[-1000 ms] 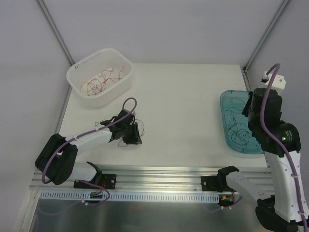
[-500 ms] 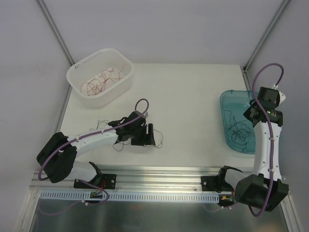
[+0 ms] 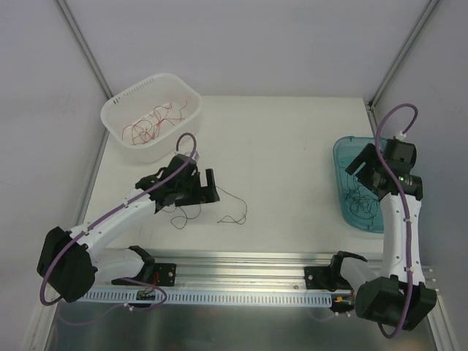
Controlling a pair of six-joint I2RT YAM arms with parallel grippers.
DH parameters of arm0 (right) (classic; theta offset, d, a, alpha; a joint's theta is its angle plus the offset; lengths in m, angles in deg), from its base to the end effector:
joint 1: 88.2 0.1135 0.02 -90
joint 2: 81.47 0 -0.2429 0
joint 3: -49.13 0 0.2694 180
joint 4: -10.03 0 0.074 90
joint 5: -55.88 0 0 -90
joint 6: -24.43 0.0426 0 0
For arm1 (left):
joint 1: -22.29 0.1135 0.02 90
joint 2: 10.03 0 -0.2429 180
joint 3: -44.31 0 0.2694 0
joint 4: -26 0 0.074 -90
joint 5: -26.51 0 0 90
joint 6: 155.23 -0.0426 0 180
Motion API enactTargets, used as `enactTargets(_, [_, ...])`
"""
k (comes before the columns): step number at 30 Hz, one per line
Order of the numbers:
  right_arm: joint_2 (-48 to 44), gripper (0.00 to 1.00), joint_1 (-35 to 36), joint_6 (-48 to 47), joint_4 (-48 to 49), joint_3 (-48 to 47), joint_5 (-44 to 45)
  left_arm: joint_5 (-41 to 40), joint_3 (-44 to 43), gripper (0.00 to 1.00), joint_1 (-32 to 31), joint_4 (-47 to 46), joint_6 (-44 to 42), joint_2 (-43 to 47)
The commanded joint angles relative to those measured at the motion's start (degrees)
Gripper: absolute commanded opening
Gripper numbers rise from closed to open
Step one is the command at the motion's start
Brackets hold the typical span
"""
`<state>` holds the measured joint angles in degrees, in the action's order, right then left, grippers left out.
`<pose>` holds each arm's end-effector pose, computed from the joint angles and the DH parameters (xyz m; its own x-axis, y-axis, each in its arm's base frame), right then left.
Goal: Untangle the cables
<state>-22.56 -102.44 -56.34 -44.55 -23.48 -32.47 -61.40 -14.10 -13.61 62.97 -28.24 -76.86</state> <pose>0.2366 -0.0613 0.3090 -0.5833 0.3135 -0.7493 0.3653 0.9252 0.1027 0.2201 -0.1612 0.2144 -0.8257 -0.1446 -0.5453 0.1376 0.8858 -0.4433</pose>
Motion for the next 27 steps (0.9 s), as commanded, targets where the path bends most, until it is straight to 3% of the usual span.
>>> enactTargets(1, [-4.6, 0.82, 8.4, -2.5, 1.5, 1.2, -7.3, -4.9, -0.1, 0.99, 5.8, 5.9, -4.0, 4.2])
enactTargets(3, [-5.8, 0.83, 13.8, -3.4, 3.3, 1.8, -10.3, -6.4, 0.2, 0.99, 8.4, 7.5, -5.3, 5.0])
enactTargets(7, [-3.6, 0.83, 32.2, -3.2, 7.2, 3.1, -12.4, -9.6, 0.2, 0.99, 15.2, 11.8, -7.6, 4.2])
enactTargets(11, [2.9, 0.83, 46.6, 1.4, 15.2, 5.2, -10.9, -11.2, 2.0, 0.97, 20.4, 11.9, -4.4, 5.0])
enactTargets(15, [15.2, 0.82, 61.0, 7.0, 28.2, 5.0, -4.9, -9.5, 1.2, 0.96, 22.5, 12.5, -5.3, 5.9])
enactTargets(19, [26.9, 0.8, 68.4, 9.6, 36.4, 0.5, -2.8, -10.8, 0.4, 0.96, 23.6, 13.5, -8.2, 8.8])
enactTargets(23, [36.8, 0.76, 71.1, 12.8, 46.6, -2.9, -4.9, -12.8, 2.5, 0.97, 24.3, 13.6, -9.7, 11.4])
enactTargets(27, [44.6, 0.67, 72.5, 14.0, 50.9, -7.6, -5.5, -13.8, 4.9, 0.97, 24.4, 13.3, -10.6, 12.2])
